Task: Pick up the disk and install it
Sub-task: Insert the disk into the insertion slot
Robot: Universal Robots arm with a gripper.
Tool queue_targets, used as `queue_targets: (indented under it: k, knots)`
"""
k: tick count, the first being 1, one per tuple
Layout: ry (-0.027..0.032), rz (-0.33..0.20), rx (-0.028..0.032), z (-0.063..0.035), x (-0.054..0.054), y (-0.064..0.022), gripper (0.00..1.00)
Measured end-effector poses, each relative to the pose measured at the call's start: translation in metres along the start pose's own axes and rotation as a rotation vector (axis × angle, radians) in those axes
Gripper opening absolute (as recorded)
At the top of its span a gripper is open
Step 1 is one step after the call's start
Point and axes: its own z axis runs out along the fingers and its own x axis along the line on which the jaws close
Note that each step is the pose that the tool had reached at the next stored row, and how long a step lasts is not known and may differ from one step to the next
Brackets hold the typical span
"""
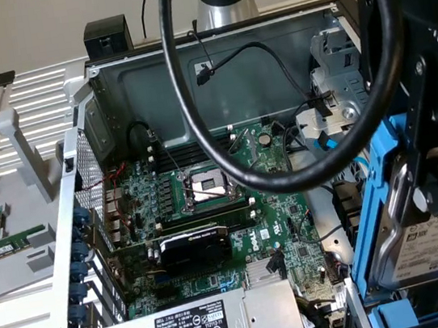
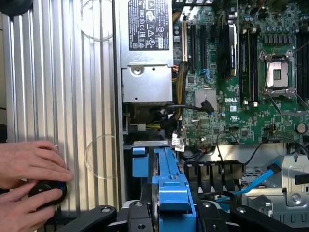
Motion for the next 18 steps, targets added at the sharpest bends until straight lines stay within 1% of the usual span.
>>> queue_targets:
  k: [11,18]
  knots:
    - [0.0002,0.0,-0.0002,0.0051,0.0002,0.0,0.37]
    - [0.0002,0.0,-0.0015,0.0094,0.0004,0.0,0.37]
